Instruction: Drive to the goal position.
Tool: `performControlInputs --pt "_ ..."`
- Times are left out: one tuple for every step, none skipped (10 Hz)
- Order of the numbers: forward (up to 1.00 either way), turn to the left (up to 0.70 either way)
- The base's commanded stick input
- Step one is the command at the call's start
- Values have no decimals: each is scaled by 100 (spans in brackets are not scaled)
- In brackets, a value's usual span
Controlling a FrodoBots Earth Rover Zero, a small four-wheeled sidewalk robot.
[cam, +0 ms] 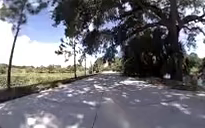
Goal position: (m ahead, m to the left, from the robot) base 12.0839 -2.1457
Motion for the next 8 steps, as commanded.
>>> performControlInputs --pt "85 0" --pt "85 0" --pt "85 0" --pt "85 0" --pt "85 0" --pt "85 0" --pt "85 0" --pt "85 0"
